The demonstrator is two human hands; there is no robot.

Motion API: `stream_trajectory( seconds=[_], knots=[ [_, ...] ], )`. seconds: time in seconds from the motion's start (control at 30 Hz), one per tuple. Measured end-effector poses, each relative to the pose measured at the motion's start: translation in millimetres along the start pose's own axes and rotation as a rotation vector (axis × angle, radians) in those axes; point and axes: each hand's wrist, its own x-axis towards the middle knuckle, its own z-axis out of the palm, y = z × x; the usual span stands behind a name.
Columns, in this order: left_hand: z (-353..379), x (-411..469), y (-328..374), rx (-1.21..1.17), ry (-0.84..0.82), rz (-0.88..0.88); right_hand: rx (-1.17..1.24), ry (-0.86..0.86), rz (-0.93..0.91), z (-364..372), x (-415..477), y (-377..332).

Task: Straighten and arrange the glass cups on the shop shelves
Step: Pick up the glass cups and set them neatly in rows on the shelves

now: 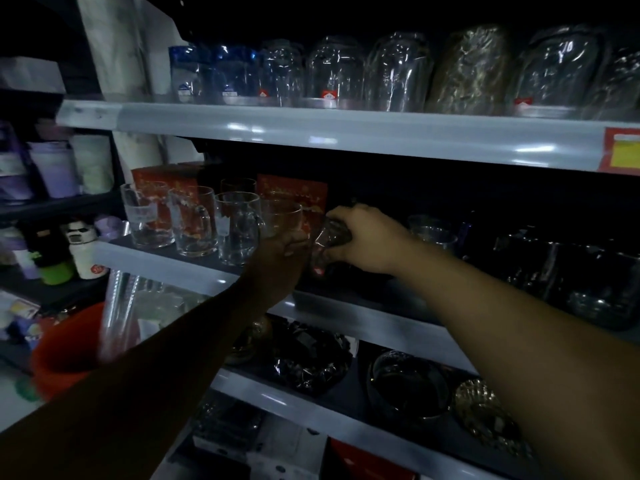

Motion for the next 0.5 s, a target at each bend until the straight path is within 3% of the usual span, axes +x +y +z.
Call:
stream_trajectory(
  seconds=[0.1,0.2,0.37,0.5],
  knots=[
    [-2,-1,-5,-0.065,-0.067,0.041,-0.079,-0.017,0.011,7,5,-4],
    [-6,-1,-12,0.056,-0.057,-0.003,-0.079,0.025,0.002,19,5,-4],
    [-18,1,-19,0.322,-0.009,0.067,0.212,0.287,0.034,42,-33,12],
    [-20,1,-29,0.574,-0.055,0.184,0.469,0.265,0.142,55,-54,34]
  ],
)
